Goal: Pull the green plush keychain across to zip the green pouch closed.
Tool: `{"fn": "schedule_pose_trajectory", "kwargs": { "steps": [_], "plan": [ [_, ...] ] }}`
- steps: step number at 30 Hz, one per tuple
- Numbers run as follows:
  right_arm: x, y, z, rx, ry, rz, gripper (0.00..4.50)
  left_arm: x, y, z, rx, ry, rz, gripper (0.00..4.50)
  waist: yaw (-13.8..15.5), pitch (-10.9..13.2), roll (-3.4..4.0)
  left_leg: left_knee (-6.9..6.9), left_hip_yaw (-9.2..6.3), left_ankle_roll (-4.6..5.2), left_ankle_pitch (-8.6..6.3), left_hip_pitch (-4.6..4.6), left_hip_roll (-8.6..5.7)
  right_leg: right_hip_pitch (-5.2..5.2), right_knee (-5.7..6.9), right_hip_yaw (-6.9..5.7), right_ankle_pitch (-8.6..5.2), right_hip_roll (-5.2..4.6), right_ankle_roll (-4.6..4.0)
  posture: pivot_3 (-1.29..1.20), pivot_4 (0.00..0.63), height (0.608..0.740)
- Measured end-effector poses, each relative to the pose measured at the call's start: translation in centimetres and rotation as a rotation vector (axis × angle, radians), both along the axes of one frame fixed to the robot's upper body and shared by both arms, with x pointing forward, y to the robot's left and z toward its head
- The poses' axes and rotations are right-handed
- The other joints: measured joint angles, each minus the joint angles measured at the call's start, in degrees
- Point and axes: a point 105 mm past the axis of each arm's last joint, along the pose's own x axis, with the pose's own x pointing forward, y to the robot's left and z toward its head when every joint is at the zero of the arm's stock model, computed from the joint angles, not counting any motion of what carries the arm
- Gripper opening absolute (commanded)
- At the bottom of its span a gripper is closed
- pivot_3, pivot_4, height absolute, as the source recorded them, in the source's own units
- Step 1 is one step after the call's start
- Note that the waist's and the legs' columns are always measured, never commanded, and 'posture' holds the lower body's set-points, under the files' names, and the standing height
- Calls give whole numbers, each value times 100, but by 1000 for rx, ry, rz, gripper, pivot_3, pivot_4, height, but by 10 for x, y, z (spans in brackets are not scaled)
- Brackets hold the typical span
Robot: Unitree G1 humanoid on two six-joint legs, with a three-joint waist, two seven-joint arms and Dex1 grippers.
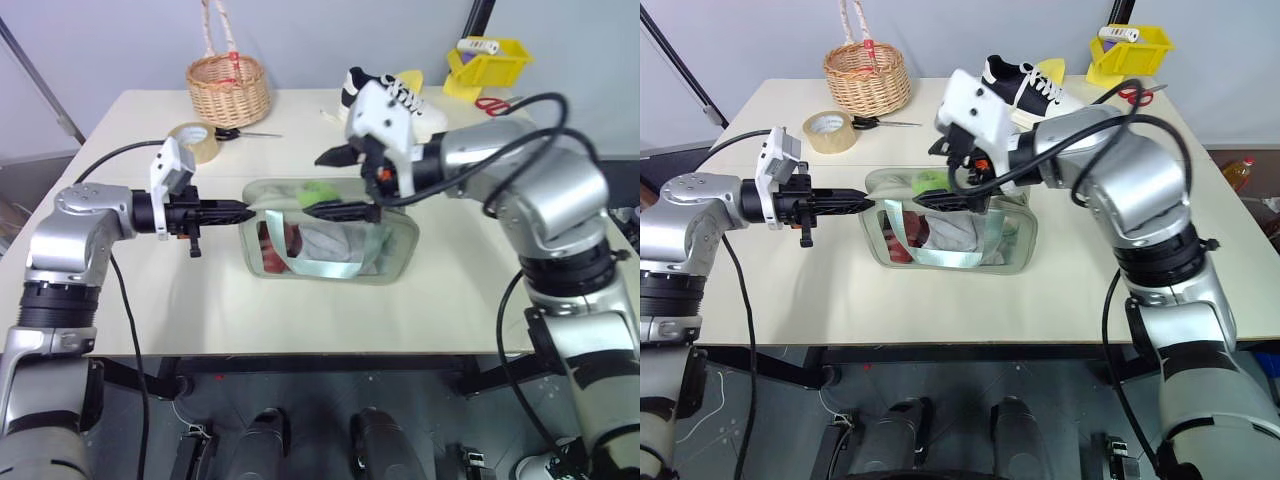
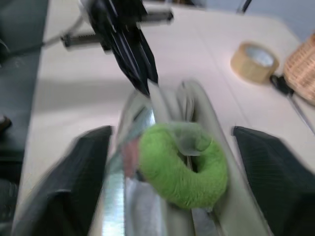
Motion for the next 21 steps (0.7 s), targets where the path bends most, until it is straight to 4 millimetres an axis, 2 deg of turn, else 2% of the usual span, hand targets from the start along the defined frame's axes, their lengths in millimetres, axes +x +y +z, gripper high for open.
{"fn": "schedule_pose_trajectory", "kwargs": {
  "steps": [3,5,9,14,18,21],
  "plan": [
    [7,0,-9,-44,-1,-26,985,0,0,0,1,-1,6,0,-10,0,0,-1,0,0,0,0,-2,-1,1,0,0,1,0,0,150,695],
    [9,-1,-9,-49,-1,-33,67,0,0,0,0,-1,9,0,-12,0,0,-1,0,0,0,1,-2,-1,3,0,0,3,0,0,150,695],
    [10,-6,-5,-36,9,-46,67,-1,-1,0,3,-6,7,0,-6,0,0,0,-1,0,0,1,-1,0,3,-1,0,2,0,0,150,695],
    [15,-45,16,36,21,-168,67,-1,-1,0,0,-7,12,0,7,0,0,0,-1,1,0,1,-2,1,2,-1,0,1,0,0,150,695],
    [27,-106,19,59,22,-396,67,-1,1,0,-3,-6,19,0,26,0,0,-1,1,1,-1,0,-4,2,-2,-2,0,-1,0,0,150,695],
    [31,-151,9,9,2,-554,67,0,3,0,-7,-5,33,0,6,0,0,-6,3,1,-1,1,-5,1,-3,-1,0,0,0,0,150,695]
  ]
}}
